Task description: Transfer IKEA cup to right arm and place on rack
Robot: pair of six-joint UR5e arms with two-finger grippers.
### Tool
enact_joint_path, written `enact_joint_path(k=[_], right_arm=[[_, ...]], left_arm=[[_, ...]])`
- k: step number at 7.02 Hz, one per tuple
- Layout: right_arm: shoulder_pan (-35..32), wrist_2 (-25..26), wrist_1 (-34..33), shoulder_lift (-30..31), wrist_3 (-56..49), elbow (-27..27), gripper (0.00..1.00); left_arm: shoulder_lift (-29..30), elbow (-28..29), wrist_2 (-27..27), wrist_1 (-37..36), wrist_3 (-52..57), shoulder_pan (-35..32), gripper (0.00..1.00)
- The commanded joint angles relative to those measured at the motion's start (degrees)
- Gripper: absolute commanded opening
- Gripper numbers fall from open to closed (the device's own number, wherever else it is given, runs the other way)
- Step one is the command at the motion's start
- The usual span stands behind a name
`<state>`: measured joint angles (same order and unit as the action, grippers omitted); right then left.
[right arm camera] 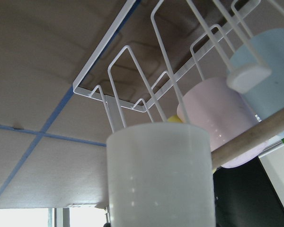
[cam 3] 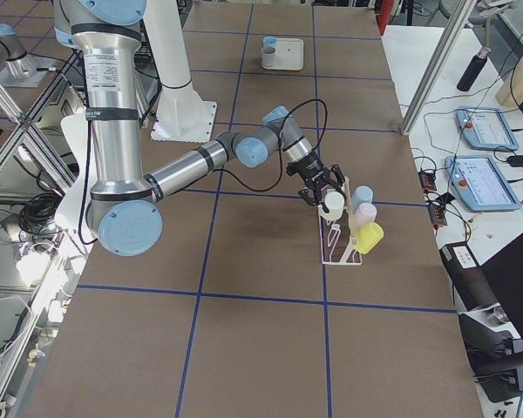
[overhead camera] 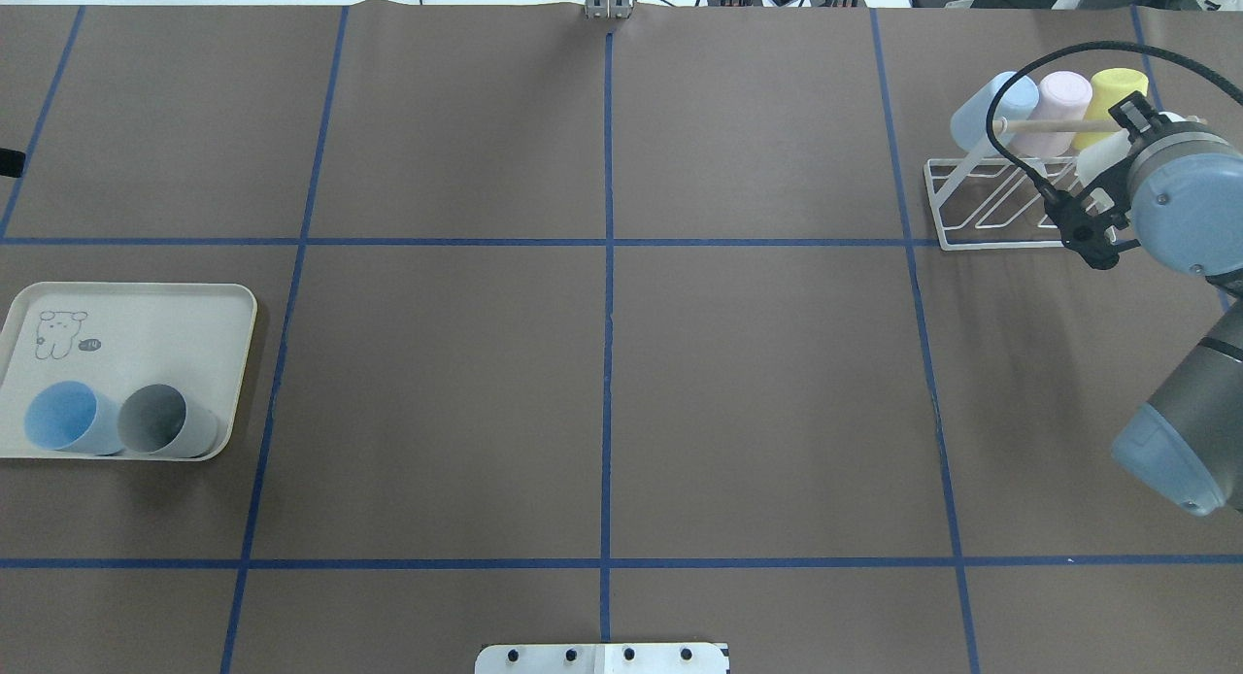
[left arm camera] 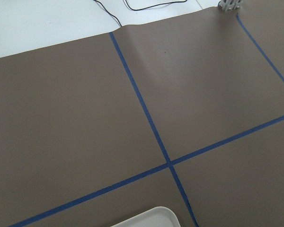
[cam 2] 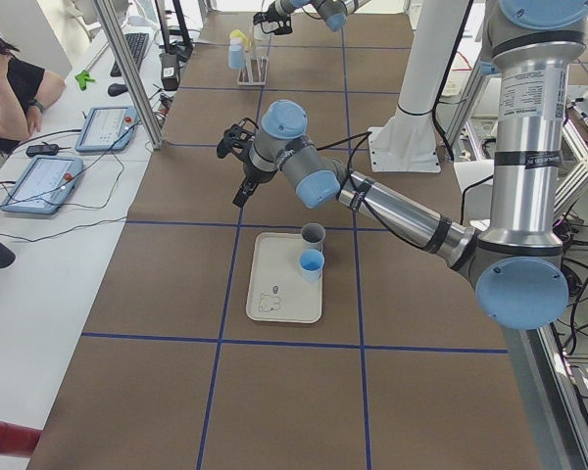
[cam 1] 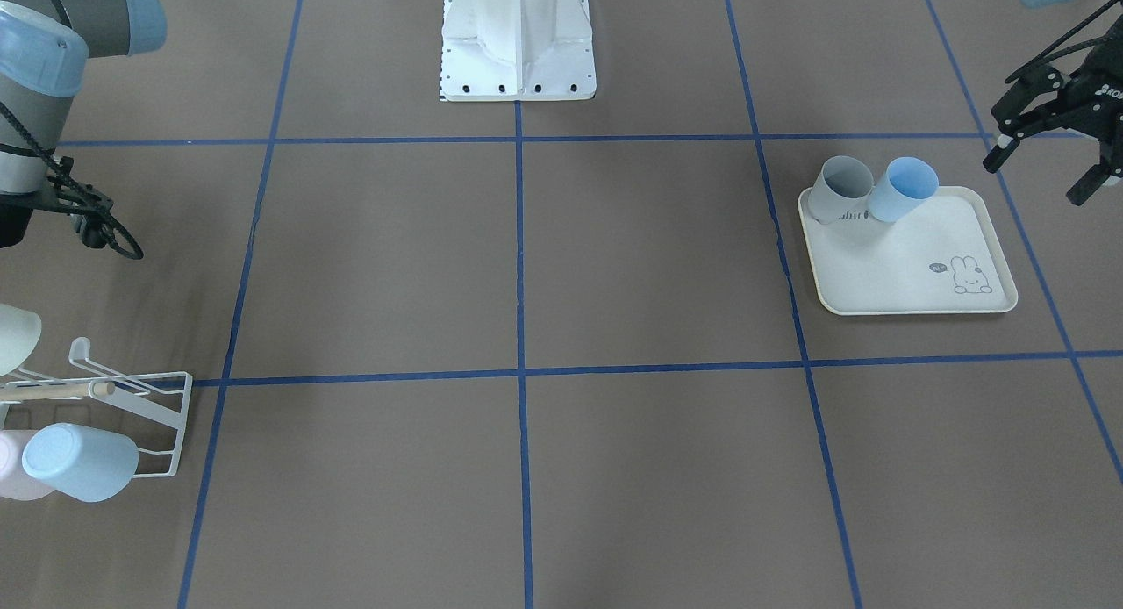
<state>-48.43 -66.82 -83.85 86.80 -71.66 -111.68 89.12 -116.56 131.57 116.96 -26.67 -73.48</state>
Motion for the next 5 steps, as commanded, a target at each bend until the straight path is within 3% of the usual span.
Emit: enact_joint_path(k=[1, 2, 5], right_arm=[[0.6, 1.4, 0.0, -0.3, 0.2, 1.2, 0.18], [0.9, 1.9, 0.0, -0.4, 0.3, 1.5, 0.21], [2.3, 3.8, 0.0, -1.7, -0.1, 3.2, 0.39]], left_arm=[[0.0, 0.0, 0.0, 0.0, 0.0, 0.0, 1.00], [0.0, -0.1, 0.0, 0.0, 0.0, -0.1, 1.00], [0.0, 0.0, 0.0, 0.0, 0.0, 0.0, 1.00]])
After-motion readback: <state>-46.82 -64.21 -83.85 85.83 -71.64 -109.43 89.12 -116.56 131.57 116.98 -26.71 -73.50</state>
